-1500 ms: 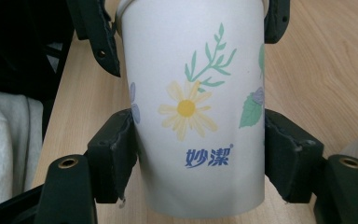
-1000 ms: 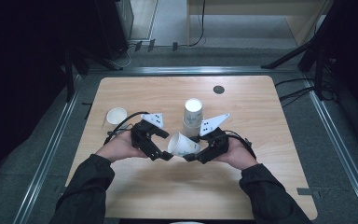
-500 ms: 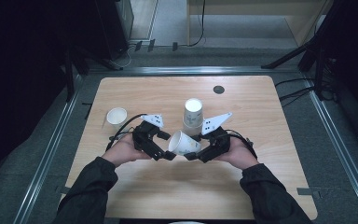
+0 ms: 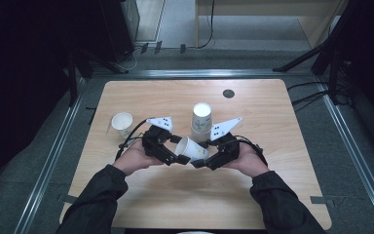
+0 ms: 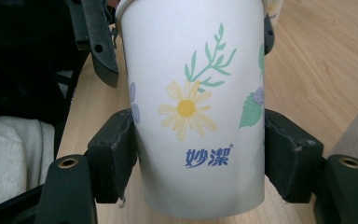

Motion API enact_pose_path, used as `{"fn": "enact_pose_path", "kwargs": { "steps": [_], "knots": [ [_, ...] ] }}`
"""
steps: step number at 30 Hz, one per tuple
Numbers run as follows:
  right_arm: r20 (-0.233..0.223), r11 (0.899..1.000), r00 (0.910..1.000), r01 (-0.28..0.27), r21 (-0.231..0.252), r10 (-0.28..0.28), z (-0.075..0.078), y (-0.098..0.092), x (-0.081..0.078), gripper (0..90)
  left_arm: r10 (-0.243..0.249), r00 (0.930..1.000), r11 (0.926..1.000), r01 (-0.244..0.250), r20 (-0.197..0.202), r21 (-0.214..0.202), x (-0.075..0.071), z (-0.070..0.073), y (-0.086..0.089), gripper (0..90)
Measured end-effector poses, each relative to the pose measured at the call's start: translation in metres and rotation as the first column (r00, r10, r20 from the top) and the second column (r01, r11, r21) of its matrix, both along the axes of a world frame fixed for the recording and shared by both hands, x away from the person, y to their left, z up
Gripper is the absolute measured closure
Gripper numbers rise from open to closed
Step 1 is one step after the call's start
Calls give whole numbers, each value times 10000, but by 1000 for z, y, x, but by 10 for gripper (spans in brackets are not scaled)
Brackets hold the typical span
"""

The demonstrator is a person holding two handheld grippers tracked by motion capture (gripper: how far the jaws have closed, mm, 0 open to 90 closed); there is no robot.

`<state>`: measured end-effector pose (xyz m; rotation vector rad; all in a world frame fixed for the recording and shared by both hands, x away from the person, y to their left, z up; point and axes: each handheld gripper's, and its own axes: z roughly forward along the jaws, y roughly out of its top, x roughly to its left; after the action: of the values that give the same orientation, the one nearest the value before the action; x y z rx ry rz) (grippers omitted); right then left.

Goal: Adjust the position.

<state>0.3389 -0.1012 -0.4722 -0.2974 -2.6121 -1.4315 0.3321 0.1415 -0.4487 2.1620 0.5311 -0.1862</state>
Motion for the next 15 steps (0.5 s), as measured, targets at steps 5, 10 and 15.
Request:
{"fn": "enact_pose_path", "kwargs": {
  "steps": [5,10,15],
  "knots": [
    [-45,10000,10000,-25,-46,25,-1,2,-1,329,-82,9999,9998,81,78,162,-1,-1,-2,147],
    [-40,10000,10000,-38,-26,38,-1,2,-1,330,-76,9999,9999,75,109,103,0,0,-1,196],
    [4,10000,10000,-67,3,67,0,2,-1,331,-104,9998,9999,102,157,123,-1,1,-1,208]
  ]
}}
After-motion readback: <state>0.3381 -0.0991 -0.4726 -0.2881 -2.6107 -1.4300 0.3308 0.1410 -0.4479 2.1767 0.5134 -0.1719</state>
